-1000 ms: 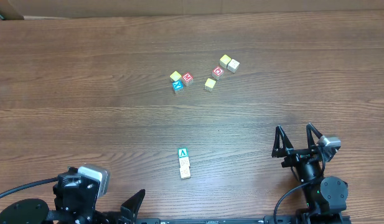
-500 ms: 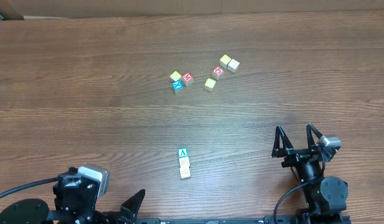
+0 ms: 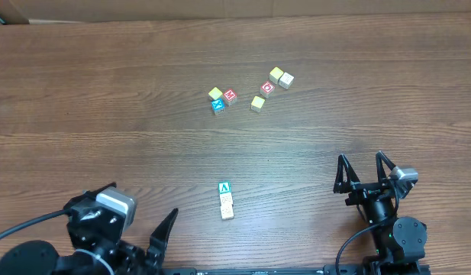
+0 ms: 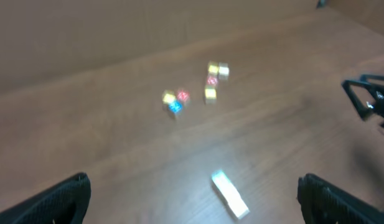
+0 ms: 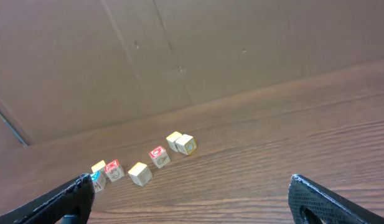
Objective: Flip 3 blocks
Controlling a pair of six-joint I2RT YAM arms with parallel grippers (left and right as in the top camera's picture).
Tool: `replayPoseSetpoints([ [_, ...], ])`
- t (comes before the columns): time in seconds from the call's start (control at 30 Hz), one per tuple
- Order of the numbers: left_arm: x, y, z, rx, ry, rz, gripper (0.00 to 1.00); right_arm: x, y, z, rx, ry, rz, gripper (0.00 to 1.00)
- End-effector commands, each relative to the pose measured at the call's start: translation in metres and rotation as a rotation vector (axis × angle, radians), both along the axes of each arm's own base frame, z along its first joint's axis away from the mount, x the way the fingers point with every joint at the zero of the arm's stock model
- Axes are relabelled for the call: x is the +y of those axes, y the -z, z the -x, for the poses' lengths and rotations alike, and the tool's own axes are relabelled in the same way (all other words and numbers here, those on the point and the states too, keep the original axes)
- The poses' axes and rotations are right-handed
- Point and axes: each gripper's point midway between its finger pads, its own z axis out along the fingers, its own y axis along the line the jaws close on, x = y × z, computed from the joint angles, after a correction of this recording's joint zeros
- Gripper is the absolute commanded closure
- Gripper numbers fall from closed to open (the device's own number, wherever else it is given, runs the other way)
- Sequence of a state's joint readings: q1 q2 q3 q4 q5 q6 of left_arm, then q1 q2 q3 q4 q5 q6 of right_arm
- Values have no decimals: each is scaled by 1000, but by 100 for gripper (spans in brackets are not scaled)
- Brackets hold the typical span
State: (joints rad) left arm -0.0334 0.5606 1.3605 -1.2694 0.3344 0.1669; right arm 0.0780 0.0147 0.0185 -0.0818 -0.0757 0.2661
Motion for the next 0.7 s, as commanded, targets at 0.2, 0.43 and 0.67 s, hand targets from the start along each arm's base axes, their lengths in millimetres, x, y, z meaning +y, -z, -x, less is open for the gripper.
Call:
replayPoseSetpoints([
  [0.2, -22, 49, -22, -259, 141, 19, 1, -3, 2, 0, -7, 15, 8, 0],
  [0.43, -36, 95, -45, -387, 225, 42, 0, -3, 2, 0, -7, 15, 8, 0],
  [0.67, -36, 128, -61, -470, 224, 36, 0, -3, 2, 0, -7, 16, 8, 0],
])
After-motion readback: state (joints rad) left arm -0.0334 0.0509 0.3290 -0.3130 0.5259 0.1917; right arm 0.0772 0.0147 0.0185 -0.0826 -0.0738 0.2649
